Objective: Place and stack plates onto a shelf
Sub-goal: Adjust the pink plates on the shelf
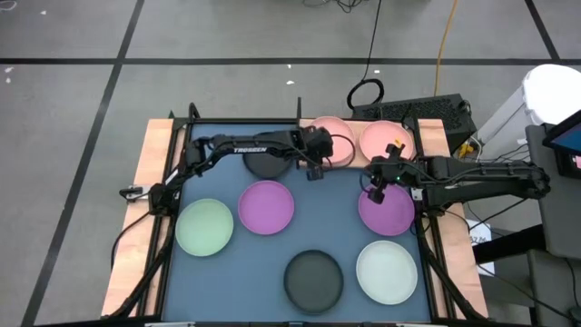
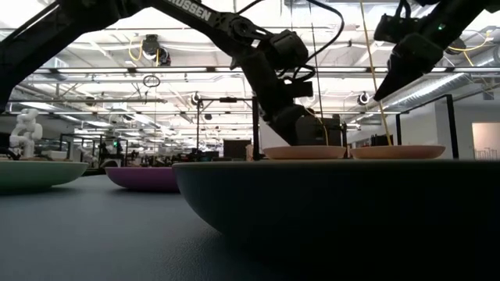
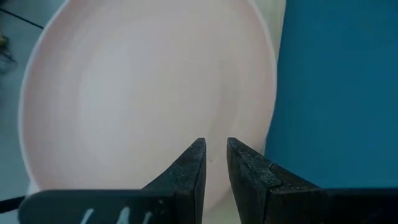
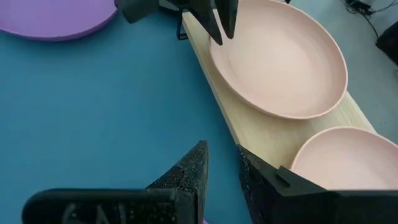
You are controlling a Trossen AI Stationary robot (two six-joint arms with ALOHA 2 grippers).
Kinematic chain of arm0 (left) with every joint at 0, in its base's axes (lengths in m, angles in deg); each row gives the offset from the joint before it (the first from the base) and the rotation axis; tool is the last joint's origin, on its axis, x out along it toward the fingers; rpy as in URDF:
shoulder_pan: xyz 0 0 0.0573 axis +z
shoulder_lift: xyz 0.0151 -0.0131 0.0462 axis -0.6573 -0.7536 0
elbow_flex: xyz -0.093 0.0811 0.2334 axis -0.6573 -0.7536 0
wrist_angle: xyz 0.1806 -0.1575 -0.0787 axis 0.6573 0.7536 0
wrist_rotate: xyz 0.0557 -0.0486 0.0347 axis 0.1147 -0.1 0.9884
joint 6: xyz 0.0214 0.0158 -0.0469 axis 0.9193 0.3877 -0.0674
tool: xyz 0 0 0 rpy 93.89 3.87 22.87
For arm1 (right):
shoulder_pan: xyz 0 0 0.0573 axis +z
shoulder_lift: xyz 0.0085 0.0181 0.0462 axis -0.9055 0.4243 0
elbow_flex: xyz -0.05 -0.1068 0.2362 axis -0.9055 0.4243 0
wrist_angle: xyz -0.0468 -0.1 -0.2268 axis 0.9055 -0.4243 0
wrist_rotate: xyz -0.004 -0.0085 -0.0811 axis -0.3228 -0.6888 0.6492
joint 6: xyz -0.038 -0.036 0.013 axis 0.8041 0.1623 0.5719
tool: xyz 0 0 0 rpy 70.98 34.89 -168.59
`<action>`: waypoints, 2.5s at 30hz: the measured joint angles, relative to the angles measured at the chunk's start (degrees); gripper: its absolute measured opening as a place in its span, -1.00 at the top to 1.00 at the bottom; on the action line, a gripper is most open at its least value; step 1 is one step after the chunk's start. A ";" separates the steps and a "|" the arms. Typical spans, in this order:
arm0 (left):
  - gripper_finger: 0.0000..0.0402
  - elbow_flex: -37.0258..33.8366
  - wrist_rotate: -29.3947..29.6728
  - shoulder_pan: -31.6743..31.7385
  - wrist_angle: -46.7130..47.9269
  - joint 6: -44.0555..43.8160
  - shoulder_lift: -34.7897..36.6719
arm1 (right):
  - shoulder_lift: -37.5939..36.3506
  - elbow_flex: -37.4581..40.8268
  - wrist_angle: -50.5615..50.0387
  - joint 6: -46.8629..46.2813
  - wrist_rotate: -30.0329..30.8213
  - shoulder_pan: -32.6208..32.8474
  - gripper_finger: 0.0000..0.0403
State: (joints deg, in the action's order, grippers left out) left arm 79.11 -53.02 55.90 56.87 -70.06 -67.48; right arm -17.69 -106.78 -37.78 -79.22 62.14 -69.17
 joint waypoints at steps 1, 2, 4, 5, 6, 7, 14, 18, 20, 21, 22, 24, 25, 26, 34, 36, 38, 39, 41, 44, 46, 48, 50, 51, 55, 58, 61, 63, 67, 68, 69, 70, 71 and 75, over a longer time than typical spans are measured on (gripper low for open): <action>0.64 0.00 1.14 -0.45 -0.12 0.80 0.10 | 0.00 0.00 0.20 0.01 0.02 0.00 0.65; 0.64 0.00 2.64 -0.95 -0.44 1.51 0.33 | -0.02 0.00 0.38 0.01 0.06 0.00 0.65; 0.64 0.00 5.69 -1.94 -0.42 2.55 1.17 | -0.02 0.00 0.67 0.01 0.10 0.00 0.65; 0.64 0.00 6.66 -2.36 -0.58 3.11 1.85 | -0.04 0.00 0.67 0.01 0.22 0.00 0.65; 0.64 0.00 7.27 -2.75 -0.55 3.58 2.61 | -0.03 0.00 0.67 0.01 0.53 0.00 0.65; 0.64 0.00 7.66 -3.07 -0.75 3.71 3.45 | -0.02 0.00 0.63 -0.05 1.32 0.00 0.65; 0.64 0.00 6.87 -4.44 0.64 0.95 12.01 | -0.13 0.07 0.66 -0.40 3.76 -0.17 0.65; 0.64 -1.59 4.00 -4.48 3.10 -3.26 18.42 | -0.12 1.80 0.64 -1.63 9.07 -0.33 0.65; 0.64 -5.34 3.93 -4.57 3.00 -5.23 21.87 | -0.11 2.78 0.49 -1.71 10.91 -0.77 0.65; 0.64 -8.10 3.95 -4.67 1.50 -6.17 23.91 | -0.10 3.16 0.67 -1.63 10.94 -1.32 0.65; 0.64 -11.33 4.15 -4.81 0.01 -7.22 26.01 | -0.06 3.39 0.81 -1.46 10.90 -1.96 0.65; 0.64 -18.37 4.60 -5.27 -4.93 -8.93 30.75 | 0.25 3.43 1.86 -1.20 11.82 -3.85 0.66; 0.64 -22.10 4.82 -5.55 -8.61 -9.54 33.07 | 0.35 3.43 3.18 -0.32 12.59 -4.96 0.67; 0.64 -25.68 4.85 -5.72 -11.91 -10.05 35.29 | 0.77 3.43 5.10 0.75 13.12 -6.22 0.69; 0.64 -47.54 4.99 -7.23 -32.12 -14.24 47.78 | 8.30 -2.23 19.23 4.49 1.03 -17.48 0.98; 0.64 -50.91 5.01 -7.83 -33.75 -15.20 49.28 | 11.58 -4.41 16.12 4.26 0.91 -19.97 0.97; 0.64 -53.24 4.97 -8.26 -35.66 -14.60 50.12 | 14.83 -6.70 13.60 4.08 -0.22 -22.56 0.98; 0.64 -54.02 4.96 -8.33 -36.25 -13.97 50.53 | 16.47 -7.79 12.45 3.93 -0.72 -23.74 0.99; 0.64 -54.52 4.93 -8.30 -39.62 -13.75 50.75 | 19.60 -9.47 10.04 3.26 -1.96 -26.11 1.00; 0.64 -54.95 5.03 -8.47 -39.80 -14.19 50.68 | 23.46 -11.22 6.74 2.66 -3.92 -29.81 1.00; 0.64 -54.99 4.92 -8.98 -39.72 -14.52 50.48 | 25.77 -12.15 5.69 2.59 -4.89 -32.62 1.00; 0.64 -54.94 4.79 -9.55 -39.96 -14.56 50.26 | 28.05 -12.41 4.78 2.68 -6.10 -35.25 1.00; 0.64 -54.96 4.81 -10.11 -39.32 -14.58 50.06 | 30.05 -12.41 4.80 2.77 -7.40 -37.48 1.00; 0.64 -54.99 4.84 -10.41 -39.30 -14.56 50.02 | 31.04 -12.42 4.80 2.88 -7.72 -38.43 1.00; 0.64 -54.97 4.81 -11.45 -39.45 -14.56 50.09 | 34.12 -12.44 4.44 3.20 -9.23 -40.99 1.00; 0.64 -54.97 4.85 -11.92 -39.46 -14.56 50.07 | 35.57 -12.46 3.71 3.20 -9.12 -41.85 1.00; 0.64 -54.97 4.84 -12.01 -39.43 -14.56 50.08 | 36.93 -12.46 3.08 3.36 -9.11 -42.63 1.00; 0.64 -54.97 4.84 -12.04 -39.45 -14.56 50.08 | 37.87 -12.46 3.20 3.66 -9.11 -42.88 1.00; 0.64 -54.97 4.84 -12.04 -39.47 -14.56 50.08 | 39.14 -12.49 3.84 4.07 -9.12 -43.08 1.00; 0.64 -54.97 4.84 -12.04 -39.47 -14.56 50.08 | 39.35 -12.53 4.07 4.10 -9.08 -43.08 1.00; 0.64 -54.97 4.85 -12.04 -39.50 -14.56 50.08 | 39.41 -12.55 4.27 4.25 -9.08 -43.08 1.00; 0.64 -54.97 4.84 -12.01 -39.49 -14.56 50.08 | 39.41 -12.55 4.42 4.32 -9.09 -43.08 1.00; 0.64 -54.97 4.84 -12.00 -39.47 -14.56 50.08 | 39.41 -12.55 4.79 4.51 -9.30 -43.08 1.00; 0.64 -54.97 4.84 -12.00 -39.50 -14.56 50.08 | 39.45 -12.55 6.89 4.54 -12.11 -43.06 1.00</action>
State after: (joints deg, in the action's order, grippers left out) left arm 24.14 -48.19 43.90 17.37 -84.62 -17.39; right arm 21.76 -119.33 -30.89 -74.68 50.03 -112.23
